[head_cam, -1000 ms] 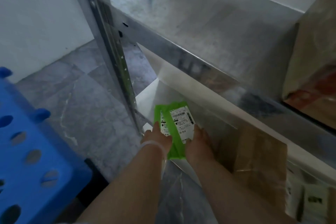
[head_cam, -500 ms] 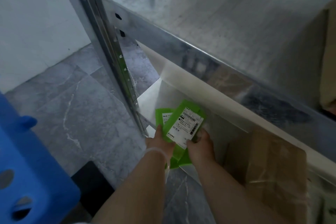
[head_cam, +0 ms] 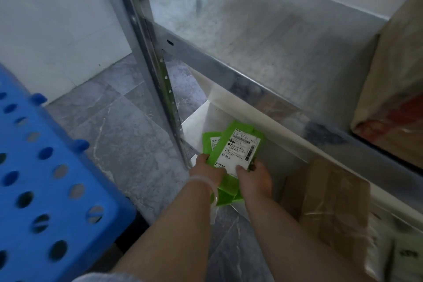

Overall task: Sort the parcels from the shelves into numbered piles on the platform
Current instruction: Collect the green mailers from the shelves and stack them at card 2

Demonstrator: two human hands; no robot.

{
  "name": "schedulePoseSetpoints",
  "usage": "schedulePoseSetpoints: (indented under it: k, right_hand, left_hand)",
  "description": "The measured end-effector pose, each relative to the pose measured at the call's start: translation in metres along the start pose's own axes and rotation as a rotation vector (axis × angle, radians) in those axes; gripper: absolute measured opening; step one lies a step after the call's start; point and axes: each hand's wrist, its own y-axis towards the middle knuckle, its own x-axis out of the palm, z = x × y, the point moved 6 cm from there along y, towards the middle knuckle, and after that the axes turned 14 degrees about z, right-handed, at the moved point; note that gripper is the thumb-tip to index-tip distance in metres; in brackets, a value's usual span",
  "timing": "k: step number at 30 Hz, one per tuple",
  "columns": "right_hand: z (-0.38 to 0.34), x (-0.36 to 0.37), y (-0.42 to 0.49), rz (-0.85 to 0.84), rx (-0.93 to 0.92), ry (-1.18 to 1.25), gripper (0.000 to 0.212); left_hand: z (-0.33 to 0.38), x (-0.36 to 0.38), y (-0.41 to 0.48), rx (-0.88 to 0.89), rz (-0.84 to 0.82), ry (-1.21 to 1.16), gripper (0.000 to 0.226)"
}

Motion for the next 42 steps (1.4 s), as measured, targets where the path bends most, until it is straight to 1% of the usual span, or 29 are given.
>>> schedulePoseSetpoints:
  k: [3,6,9,11,13,14,19,23,27,29,32,35,38,42]
  right_hand:
    - [-0.024,-0.027,-0.027,0.014,-0.074,-0.001,0.033]
    - [-0.034,-0.054,-0.059,0.003,-0.121,0.029,0.031]
    - [-0.034,-0.089,-0.094,0.002,-0.141,0.042,0.032]
    - [-0.035,-0.115,-0.117,-0.004,-0.141,0.052,0.037]
    - [-0.036,-0.143,-0.141,-0.006,-0.134,0.057,0.04]
    - [-0.037,-0.157,-0.152,-0.004,-0.138,0.053,0.041]
    - [-0.035,-0.216,-0.208,-0.052,-0.216,0.078,0.041]
    - [-0.034,-0.255,-0.249,-0.098,-0.281,0.1,0.048]
    - [-0.043,-0.283,-0.296,-0.199,-0.43,0.113,0.054]
    - [-0.053,-0.295,-0.322,-0.233,-0.502,0.14,0.053]
    - [-0.073,-0.301,-0.369,-0.352,-0.547,0.201,0.048]
    - [-0.09,-0.296,-0.422,-0.483,-0.588,0.235,0.043]
    - [-0.107,-0.285,-0.48,-0.603,-0.668,0.24,0.041]
    - [-0.123,-0.256,-0.559,-0.788,-0.744,0.224,0.032]
  left_hand:
    - [0.003,-0.018,-0.02,0.025,0.112,-0.077,0.045]
    - [0.003,-0.04,-0.051,0.043,0.15,-0.113,0.037]
    - [0.005,-0.061,-0.095,0.095,0.099,-0.115,0.042]
    - [0.009,-0.075,-0.13,0.162,0.049,-0.098,0.051]
    - [0.011,-0.087,-0.164,0.201,0.002,-0.126,0.061]
    - [0.011,-0.092,-0.179,0.212,-0.016,-0.151,0.063]
    - [-0.005,-0.123,-0.258,0.294,-0.062,-0.209,0.051]
    - [-0.021,-0.148,-0.314,0.358,-0.011,-0.228,0.049]
    - [-0.042,-0.185,-0.369,0.351,0.04,-0.327,0.051]
    - [-0.052,-0.21,-0.395,0.346,0.065,-0.42,0.05]
    - [-0.073,-0.254,-0.428,0.339,0.145,-0.554,0.047]
    - [-0.101,-0.303,-0.457,0.309,0.24,-0.618,0.047]
    - [-0.131,-0.359,-0.483,0.273,0.327,-0.7,0.05]
    - [-0.178,-0.432,-0.504,0.263,0.447,-0.757,0.048]
